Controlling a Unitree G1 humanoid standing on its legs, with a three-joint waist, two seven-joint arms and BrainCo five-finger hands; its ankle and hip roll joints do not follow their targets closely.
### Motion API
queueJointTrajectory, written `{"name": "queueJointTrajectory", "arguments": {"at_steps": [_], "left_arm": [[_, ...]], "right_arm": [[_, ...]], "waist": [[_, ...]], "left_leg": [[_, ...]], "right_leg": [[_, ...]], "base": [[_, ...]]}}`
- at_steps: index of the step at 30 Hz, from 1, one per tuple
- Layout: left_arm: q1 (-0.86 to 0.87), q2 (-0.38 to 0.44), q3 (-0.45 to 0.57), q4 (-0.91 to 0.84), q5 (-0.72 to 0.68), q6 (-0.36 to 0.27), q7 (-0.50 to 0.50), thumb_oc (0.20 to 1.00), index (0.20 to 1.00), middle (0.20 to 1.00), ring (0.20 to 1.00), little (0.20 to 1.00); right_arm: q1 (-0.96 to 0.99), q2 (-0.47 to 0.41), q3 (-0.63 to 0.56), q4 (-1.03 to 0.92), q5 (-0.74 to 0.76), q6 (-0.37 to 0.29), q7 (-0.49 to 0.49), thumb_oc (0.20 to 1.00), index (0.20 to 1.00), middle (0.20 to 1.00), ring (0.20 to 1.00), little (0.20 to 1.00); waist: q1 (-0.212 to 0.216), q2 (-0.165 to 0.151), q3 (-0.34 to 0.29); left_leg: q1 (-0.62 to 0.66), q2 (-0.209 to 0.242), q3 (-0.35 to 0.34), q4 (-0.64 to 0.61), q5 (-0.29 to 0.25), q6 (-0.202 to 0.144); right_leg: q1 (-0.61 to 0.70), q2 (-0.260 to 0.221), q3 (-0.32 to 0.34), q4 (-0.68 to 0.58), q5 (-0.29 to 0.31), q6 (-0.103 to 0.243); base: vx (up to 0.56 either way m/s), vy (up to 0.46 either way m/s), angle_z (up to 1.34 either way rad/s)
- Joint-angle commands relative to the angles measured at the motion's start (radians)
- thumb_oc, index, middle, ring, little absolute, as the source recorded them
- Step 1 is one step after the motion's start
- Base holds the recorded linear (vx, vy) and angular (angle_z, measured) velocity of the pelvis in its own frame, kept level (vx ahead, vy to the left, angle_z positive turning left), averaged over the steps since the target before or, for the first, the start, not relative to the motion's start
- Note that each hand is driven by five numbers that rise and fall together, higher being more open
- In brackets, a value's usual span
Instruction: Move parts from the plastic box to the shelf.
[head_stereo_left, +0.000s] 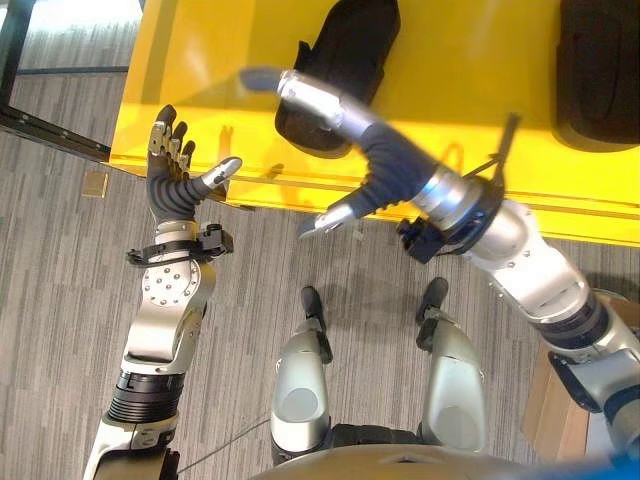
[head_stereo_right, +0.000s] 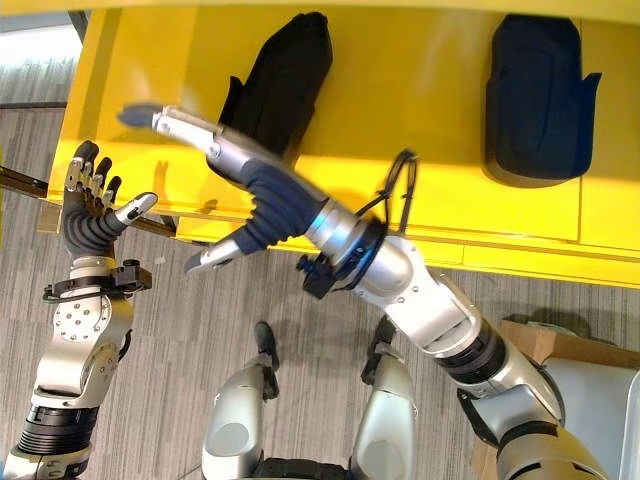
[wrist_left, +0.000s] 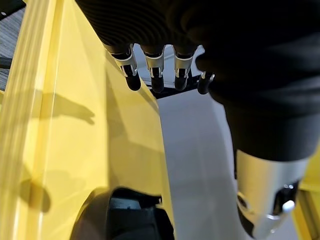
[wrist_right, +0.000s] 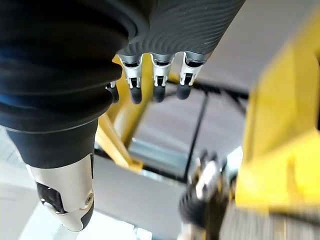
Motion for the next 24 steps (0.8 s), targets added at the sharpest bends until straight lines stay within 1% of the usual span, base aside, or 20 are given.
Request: {"name": "queueJointTrajectory", "arguments": {"at_steps": [1,2,4,5,6,7,8,9,10,12,14,16,17,18,19,20,22,24], "left_arm": [[0.015,0.045,0.024,-0.101,0.051,-0.037,0.013,1.000,1.000,1.000,1.000,1.000],[0.014,0.045,0.021,-0.098,0.053,-0.039,0.013,1.000,1.000,1.000,1.000,1.000],[0.010,0.047,0.011,-0.082,0.062,-0.053,0.019,1.000,1.000,1.000,1.000,1.000],[0.007,0.047,0.007,-0.074,0.063,-0.057,0.020,1.000,1.000,1.000,1.000,1.000],[0.005,0.046,0.004,-0.070,0.064,-0.058,0.020,1.000,1.000,1.000,1.000,1.000],[0.000,0.041,-0.003,-0.063,0.065,-0.061,0.022,1.000,1.000,1.000,1.000,1.000],[-0.006,0.039,-0.011,-0.056,0.074,-0.061,0.025,1.000,1.000,1.000,1.000,1.000],[-0.009,0.039,-0.016,-0.055,0.078,-0.060,0.025,1.000,1.000,1.000,1.000,1.000],[-0.014,0.040,-0.026,-0.048,0.079,-0.053,0.020,1.000,1.000,1.000,1.000,1.000],[-0.017,0.041,-0.030,-0.044,0.081,-0.052,0.021,1.000,1.000,1.000,1.000,1.000],[-0.020,0.044,-0.042,-0.033,0.102,-0.056,0.027,1.000,1.000,1.000,1.000,1.000],[-0.020,0.048,-0.049,-0.023,0.110,-0.058,0.037,1.000,1.000,1.000,1.000,1.000],[-0.020,0.051,-0.050,-0.018,0.108,-0.061,0.042,1.000,1.000,1.000,1.000,1.000],[-0.023,0.050,-0.052,-0.007,0.119,-0.070,0.046,1.000,1.000,1.000,1.000,1.000],[-0.025,0.050,-0.053,-0.001,0.124,-0.076,0.049,1.000,1.000,1.000,1.000,1.000],[-0.026,0.053,-0.052,0.009,0.126,-0.086,0.060,1.000,1.000,1.000,1.000,1.000],[-0.034,0.052,-0.052,0.028,0.129,-0.102,0.074,1.000,1.000,1.000,1.000,1.000],[-0.044,0.047,-0.052,0.043,0.136,-0.122,0.071,1.000,1.000,1.000,1.000,1.000]], "right_arm": [[-0.028,0.052,0.015,-0.052,0.067,0.033,0.032,1.000,1.000,1.000,1.000,1.000],[-0.023,0.058,0.027,-0.043,0.053,0.023,0.030,1.000,1.000,1.000,1.000,1.000],[-0.013,0.075,0.064,-0.005,0.016,0.025,0.085,1.000,1.000,1.000,1.000,1.000],[-0.008,0.083,0.083,0.000,-0.050,0.008,0.091,1.000,1.000,1.000,1.000,1.000],[-0.014,0.088,0.092,0.008,-0.083,-0.006,0.091,1.000,1.000,1.000,1.000,1.000],[-0.028,0.096,0.113,0.021,-0.113,-0.012,0.123,1.000,1.000,1.000,1.000,1.000],[-0.032,0.103,0.131,0.025,-0.079,0.012,0.135,1.000,1.000,1.000,1.000,1.000],[-0.031,0.106,0.136,0.029,-0.068,0.020,0.135,1.000,1.000,1.000,1.000,1.000],[-0.041,0.117,0.155,0.061,-0.019,0.072,0.186,1.000,1.000,1.000,1.000,1.000],[-0.047,0.124,0.169,0.075,-0.001,0.078,0.188,1.000,1.000,1.000,1.000,1.000],[-0.058,0.133,0.198,0.101,-0.029,0.085,0.122,1.000,1.000,1.000,1.000,1.000],[-0.061,0.142,0.208,0.135,-0.033,0.117,0.041,1.000,1.000,1.000,1.000,1.000],[-0.064,0.145,0.208,0.155,-0.032,0.116,0.018,1.000,1.000,1.000,1.000,1.000],[-0.067,0.151,0.211,0.174,-0.023,0.118,-0.024,1.000,1.000,1.000,1.000,1.000],[-0.068,0.153,0.212,0.184,-0.024,0.110,-0.047,1.000,1.000,1.000,1.000,1.000],[-0.066,0.149,0.203,0.202,-0.048,0.079,-0.079,1.000,1.000,1.000,1.000,1.000],[-0.063,0.146,0.185,0.210,-0.101,0.035,-0.100,1.000,1.000,1.000,1.000,1.000],[-0.062,0.142,0.162,0.203,-0.128,0.019,-0.100,1.000,1.000,1.000,1.000,1.000]], "waist": [[0.017,-0.015,-0.023],[0.019,-0.016,-0.023],[0.023,-0.020,-0.023],[0.026,-0.021,-0.023],[0.028,-0.021,-0.023],[0.032,-0.022,-0.023],[0.034,-0.022,-0.023],[0.036,-0.022,-0.023],[0.043,-0.024,-0.023],[0.047,-0.025,-0.023],[0.056,-0.028,-0.023],[0.060,-0.027,-0.023],[0.060,-0.028,-0.023],[0.059,-0.027,-0.023],[0.058,-0.027,-0.023],[0.055,-0.026,-0.023],[0.046,-0.024,-0.023],[0.040,-0.021,-0.023]], "left_leg": [[0.007,-0.001,0.014,0.021,-0.061,0.016],[0.009,0.000,0.015,0.020,-0.060,0.016],[0.013,0.003,0.014,0.023,-0.060,0.016],[0.014,0.003,0.013,0.025,-0.060,0.017],[0.015,0.004,0.014,0.024,-0.059,0.018],[0.017,0.005,0.014,0.023,-0.059,0.019],[0.018,0.006,0.013,0.022,-0.058,0.018],[0.019,0.006,0.012,0.022,-0.057,0.018],[0.018,0.005,0.009,0.022,-0.057,0.019],[0.017,0.004,0.007,0.022,-0.057,0.019],[0.016,0.005,0.004,0.021,-0.055,0.019],[0.011,0.007,0.002,0.023,-0.053,0.018],[0.009,0.007,0.002,0.023,-0.052,0.018],[0.006,0.009,0.003,0.021,-0.050,0.017],[0.004,0.010,0.003,0.020,-0.049,0.016],[0.002,0.011,0.003,0.019,-0.047,0.015],[0.000,0.012,0.004,0.019,-0.045,0.015],[-0.002,0.013,0.006,0.018,-0.044,0.015]], "right_leg": [[0.116,0.011,-0.021,-0.027,-0.133,0.077],[0.120,0.011,-0.024,-0.028,-0.132,0.077],[0.129,0.007,-0.031,-0.029,-0.131,0.076],[0.131,0.007,-0.033,-0.029,-0.130,0.076],[0.134,0.006,-0.034,-0.030,-0.130,0.076],[0.138,0.006,-0.036,-0.034,-0.128,0.075],[0.143,0.007,-0.040,-0.039,-0.127,0.075],[0.145,0.007,-0.043,-0.039,-0.126,0.075],[0.146,0.007,-0.046,-0.037,-0.126,0.073],[0.146,0.007,-0.048,-0.037,-0.127,0.073],[0.148,0.007,-0.054,-0.037,-0.127,0.071],[0.144,0.006,-0.060,-0.034,-0.126,0.069],[0.140,0.006,-0.059,-0.032,-0.126,0.068],[0.136,0.007,-0.057,-0.033,-0.125,0.068],[0.134,0.007,-0.057,-0.033,-0.125,0.067],[0.131,0.008,-0.056,-0.033,-0.125,0.067],[0.125,0.010,-0.049,-0.032,-0.124,0.067],[0.121,0.010,-0.046,-0.032,-0.123,0.067]], "base": [[0.00,0.000,0.00],[0.00,0.000,0.00],[0.02,-0.028,-0.04],[0.01,-0.029,-0.03],[0.01,-0.031,-0.02],[0.00,0.000,0.00],[0.00,0.000,0.00],[0.01,-0.050,0.07],[0.00,-0.046,0.10],[0.00,-0.046,0.07],[0.01,-0.057,0.03],[0.00,-0.044,0.03],[-0.02,-0.030,0.02],[0.00,0.000,0.00],[0.00,0.000,0.00],[-0.01,0.007,0.03],[0.00,0.000,0.00],[-0.01,0.026,-0.04]]}}
